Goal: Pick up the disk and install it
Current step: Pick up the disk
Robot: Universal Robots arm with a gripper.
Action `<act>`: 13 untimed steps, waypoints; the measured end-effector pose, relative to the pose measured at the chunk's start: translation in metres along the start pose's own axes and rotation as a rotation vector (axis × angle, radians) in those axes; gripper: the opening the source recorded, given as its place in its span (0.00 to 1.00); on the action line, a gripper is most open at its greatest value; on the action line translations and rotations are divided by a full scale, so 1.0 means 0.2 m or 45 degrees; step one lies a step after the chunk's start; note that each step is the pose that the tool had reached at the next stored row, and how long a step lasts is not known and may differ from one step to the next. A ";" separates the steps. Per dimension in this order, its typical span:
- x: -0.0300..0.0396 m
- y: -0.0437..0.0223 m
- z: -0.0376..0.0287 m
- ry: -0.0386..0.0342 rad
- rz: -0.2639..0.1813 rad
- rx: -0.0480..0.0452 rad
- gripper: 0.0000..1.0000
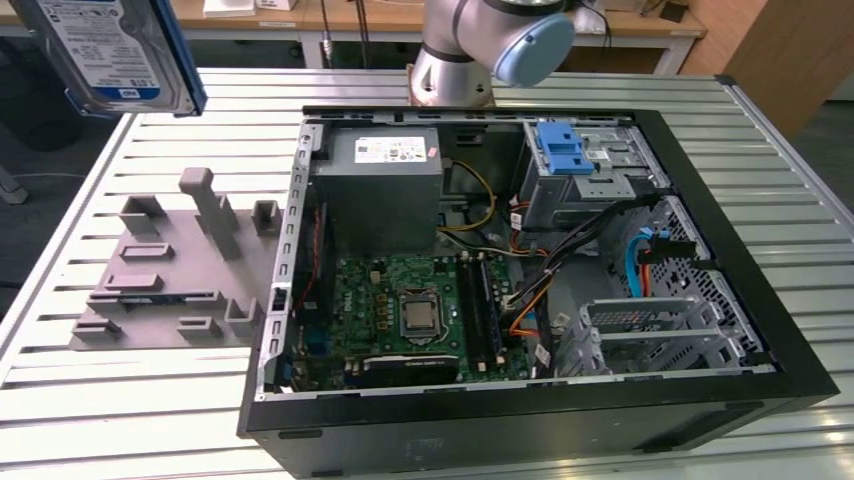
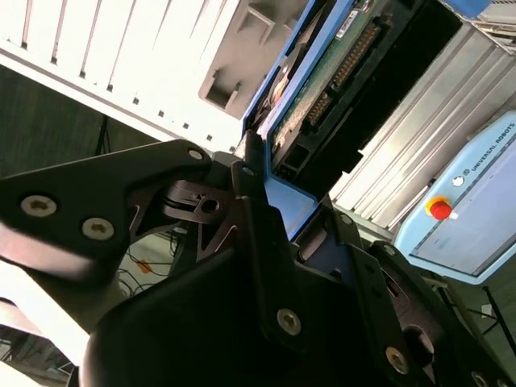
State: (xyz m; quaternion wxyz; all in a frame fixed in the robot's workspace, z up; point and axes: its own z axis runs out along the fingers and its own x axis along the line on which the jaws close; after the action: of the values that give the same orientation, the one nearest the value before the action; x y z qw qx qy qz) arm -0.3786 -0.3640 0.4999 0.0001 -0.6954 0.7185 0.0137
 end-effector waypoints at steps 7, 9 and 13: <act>0.092 -0.015 0.009 -0.0002 0.000 0.000 0.36; 0.118 -0.021 0.009 0.0001 0.000 0.000 0.36; 0.136 -0.065 0.009 0.0000 0.000 0.000 0.36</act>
State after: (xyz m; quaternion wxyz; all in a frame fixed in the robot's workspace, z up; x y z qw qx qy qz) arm -0.3665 -0.3915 0.4973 0.0000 -0.6954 0.7185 0.0138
